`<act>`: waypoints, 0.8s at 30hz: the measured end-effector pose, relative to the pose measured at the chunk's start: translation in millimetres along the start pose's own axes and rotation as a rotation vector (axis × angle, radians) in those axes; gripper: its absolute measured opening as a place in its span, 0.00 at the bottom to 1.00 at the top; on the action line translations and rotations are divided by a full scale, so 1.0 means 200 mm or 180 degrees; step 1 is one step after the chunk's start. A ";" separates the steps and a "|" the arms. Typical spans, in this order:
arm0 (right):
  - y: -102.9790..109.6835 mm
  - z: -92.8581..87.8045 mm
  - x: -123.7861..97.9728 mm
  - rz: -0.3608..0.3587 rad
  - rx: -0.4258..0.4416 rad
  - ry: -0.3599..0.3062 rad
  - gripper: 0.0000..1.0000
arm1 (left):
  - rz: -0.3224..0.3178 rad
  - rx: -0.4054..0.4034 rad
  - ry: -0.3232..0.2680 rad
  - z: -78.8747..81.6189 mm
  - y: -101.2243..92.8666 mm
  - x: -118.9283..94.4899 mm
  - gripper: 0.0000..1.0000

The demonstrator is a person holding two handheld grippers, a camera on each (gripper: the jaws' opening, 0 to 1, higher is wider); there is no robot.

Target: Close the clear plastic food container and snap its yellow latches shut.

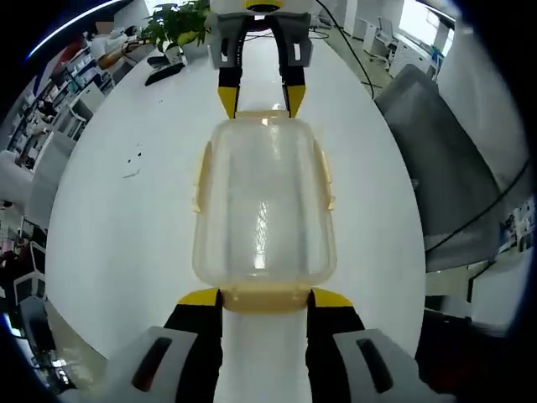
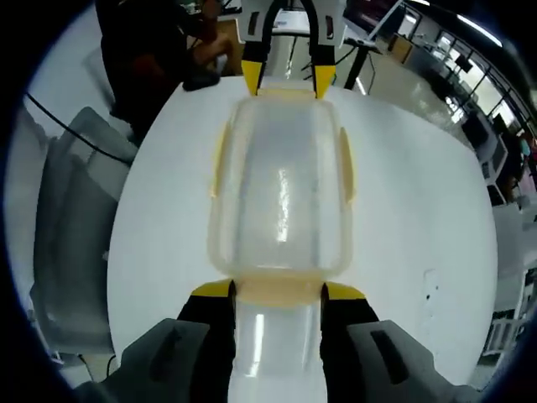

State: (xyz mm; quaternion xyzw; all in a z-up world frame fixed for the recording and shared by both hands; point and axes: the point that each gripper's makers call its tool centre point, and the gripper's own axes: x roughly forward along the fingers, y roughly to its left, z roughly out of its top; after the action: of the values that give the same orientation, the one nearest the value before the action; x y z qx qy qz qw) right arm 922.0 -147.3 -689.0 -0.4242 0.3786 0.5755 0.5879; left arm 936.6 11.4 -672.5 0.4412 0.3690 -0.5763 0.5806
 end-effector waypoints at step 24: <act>0.06 -0.46 -0.15 0.0044 0.0114 0.0157 0.36 | -0.0037 0.0025 -0.0167 0.44 -0.01 0.23 0.32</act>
State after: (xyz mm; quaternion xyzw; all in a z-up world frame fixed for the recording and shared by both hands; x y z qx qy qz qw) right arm 912.1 -244.9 -694.5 -0.4250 0.4061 0.5620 0.5818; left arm 929.5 -86.7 -685.1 0.4260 0.3539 -0.5925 0.5850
